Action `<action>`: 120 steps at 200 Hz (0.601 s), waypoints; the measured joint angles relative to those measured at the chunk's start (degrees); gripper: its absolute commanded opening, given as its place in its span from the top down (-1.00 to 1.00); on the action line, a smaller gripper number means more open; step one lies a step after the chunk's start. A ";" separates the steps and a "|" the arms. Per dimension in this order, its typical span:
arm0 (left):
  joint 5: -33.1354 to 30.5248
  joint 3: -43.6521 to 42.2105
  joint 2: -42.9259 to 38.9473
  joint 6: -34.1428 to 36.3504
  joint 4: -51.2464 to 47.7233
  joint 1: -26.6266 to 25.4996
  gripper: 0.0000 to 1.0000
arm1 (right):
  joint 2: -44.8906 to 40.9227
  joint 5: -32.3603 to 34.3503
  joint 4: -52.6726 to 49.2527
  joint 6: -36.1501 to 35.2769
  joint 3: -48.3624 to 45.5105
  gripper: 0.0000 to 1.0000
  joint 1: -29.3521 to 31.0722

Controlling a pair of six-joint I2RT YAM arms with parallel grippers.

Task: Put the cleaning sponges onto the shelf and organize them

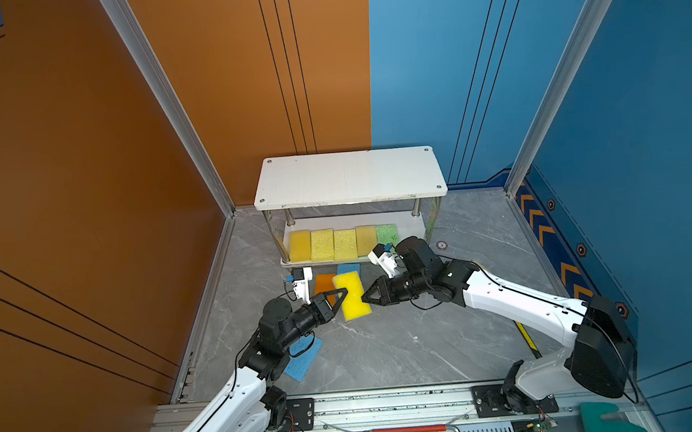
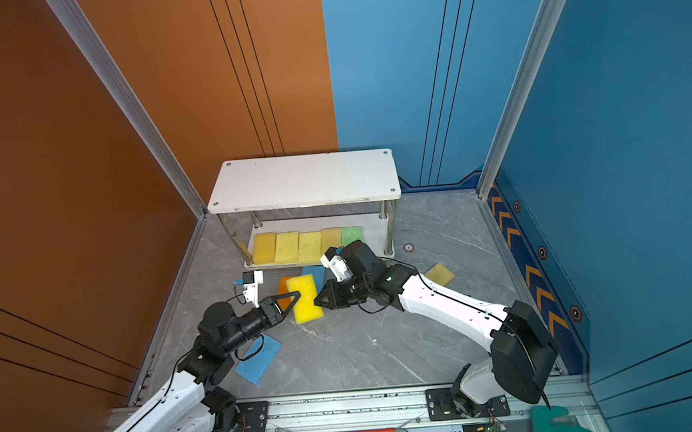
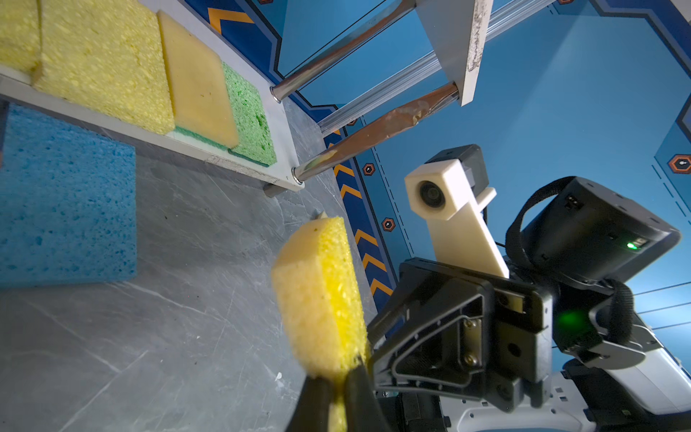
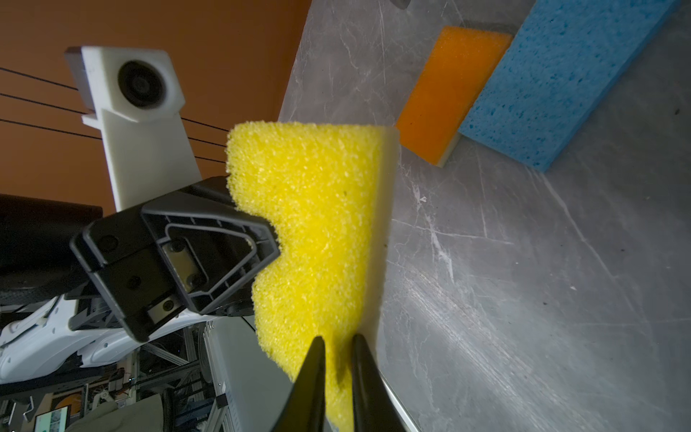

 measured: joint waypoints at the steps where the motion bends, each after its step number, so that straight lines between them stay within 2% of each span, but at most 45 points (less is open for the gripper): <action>1: 0.07 -0.04 0.00 -0.04 0.04 0.07 0.88 | 0.00 -0.04 0.07 0.04 0.00 0.51 0.00; 21: 1.99 -0.61 0.09 -1.40 1.29 2.78 0.88 | 0.00 -1.55 1.55 1.14 -0.11 0.36 -0.07; 60: 5.38 -0.72 0.07 -3.98 3.82 7.19 0.88 | -0.28 -4.63 5.49 3.78 -2.12 0.32 -0.11; 120: 7.89 -0.72 -0.28 -6.25 5.38 8.61 0.88 | -0.31 -4.94 6.82 4.72 -2.78 0.18 -0.04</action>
